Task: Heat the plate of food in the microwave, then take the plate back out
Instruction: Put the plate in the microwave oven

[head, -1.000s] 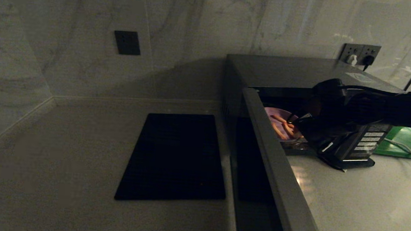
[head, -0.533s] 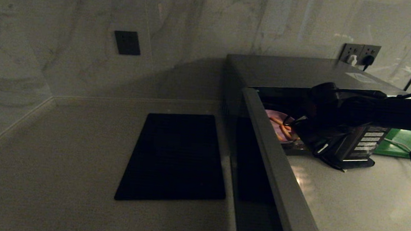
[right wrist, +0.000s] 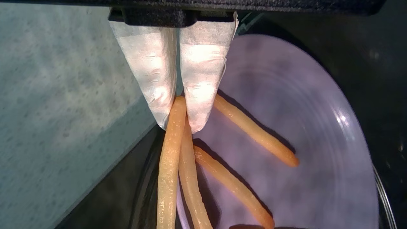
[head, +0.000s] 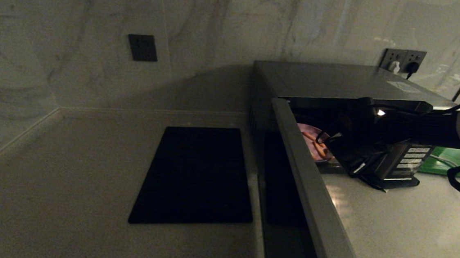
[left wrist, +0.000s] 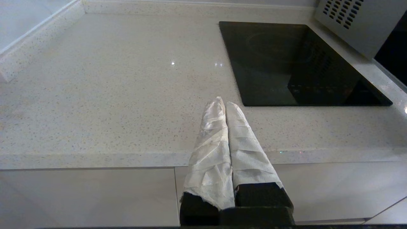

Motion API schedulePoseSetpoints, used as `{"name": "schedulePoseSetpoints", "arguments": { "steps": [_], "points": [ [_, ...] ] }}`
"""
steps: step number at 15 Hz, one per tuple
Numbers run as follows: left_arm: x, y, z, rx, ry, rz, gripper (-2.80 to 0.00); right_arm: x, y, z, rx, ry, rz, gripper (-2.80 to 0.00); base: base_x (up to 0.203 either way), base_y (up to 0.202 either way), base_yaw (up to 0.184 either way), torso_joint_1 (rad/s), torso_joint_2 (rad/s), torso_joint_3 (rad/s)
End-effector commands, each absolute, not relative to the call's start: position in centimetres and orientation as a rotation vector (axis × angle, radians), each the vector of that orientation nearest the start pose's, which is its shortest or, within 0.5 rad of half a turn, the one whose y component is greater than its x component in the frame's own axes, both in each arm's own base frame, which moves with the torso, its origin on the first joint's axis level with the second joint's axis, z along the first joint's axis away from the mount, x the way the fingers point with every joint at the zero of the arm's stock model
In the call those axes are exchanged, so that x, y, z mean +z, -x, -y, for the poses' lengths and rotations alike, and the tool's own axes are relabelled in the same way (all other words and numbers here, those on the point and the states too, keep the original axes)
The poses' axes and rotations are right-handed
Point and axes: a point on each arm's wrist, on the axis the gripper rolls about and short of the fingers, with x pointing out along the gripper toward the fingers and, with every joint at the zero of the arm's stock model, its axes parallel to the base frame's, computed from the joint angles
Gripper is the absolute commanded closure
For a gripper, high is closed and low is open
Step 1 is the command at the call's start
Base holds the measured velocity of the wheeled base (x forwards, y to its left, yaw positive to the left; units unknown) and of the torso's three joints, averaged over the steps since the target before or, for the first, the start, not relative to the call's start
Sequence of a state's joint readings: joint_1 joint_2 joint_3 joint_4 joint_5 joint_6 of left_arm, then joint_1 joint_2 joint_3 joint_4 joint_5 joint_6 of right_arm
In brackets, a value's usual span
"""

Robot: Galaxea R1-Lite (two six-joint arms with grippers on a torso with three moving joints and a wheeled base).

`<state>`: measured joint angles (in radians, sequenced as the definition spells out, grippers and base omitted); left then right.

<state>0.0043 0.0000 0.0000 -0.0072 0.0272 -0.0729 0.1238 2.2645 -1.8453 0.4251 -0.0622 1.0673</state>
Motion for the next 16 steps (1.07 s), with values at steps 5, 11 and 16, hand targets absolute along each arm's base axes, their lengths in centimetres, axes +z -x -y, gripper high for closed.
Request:
{"name": "schedulePoseSetpoints", "arguments": {
  "steps": [5, 11, 16],
  "points": [
    [7.6, 2.3, -0.1, 0.032, 0.074, 0.007, 0.00, 15.8, -44.6, -4.8, -0.404, -0.932, -0.762, 0.00, 0.000, 0.000, 0.000, 0.000, 0.00, 0.000],
    [7.6, 2.3, -0.1, 0.032, 0.074, 0.007, 0.00, 16.1, -44.6, -4.7, -0.388, -0.910, -0.757, -2.80, 0.000, 0.000, 0.000, 0.000, 0.00, 0.000],
    [7.6, 2.3, -0.1, 0.032, 0.074, 0.007, 0.00, 16.3, -44.6, -4.7, -0.386, -0.911, -0.755, -2.80, 0.000, 0.000, 0.000, 0.000, 0.00, 0.000]
  ]
}}
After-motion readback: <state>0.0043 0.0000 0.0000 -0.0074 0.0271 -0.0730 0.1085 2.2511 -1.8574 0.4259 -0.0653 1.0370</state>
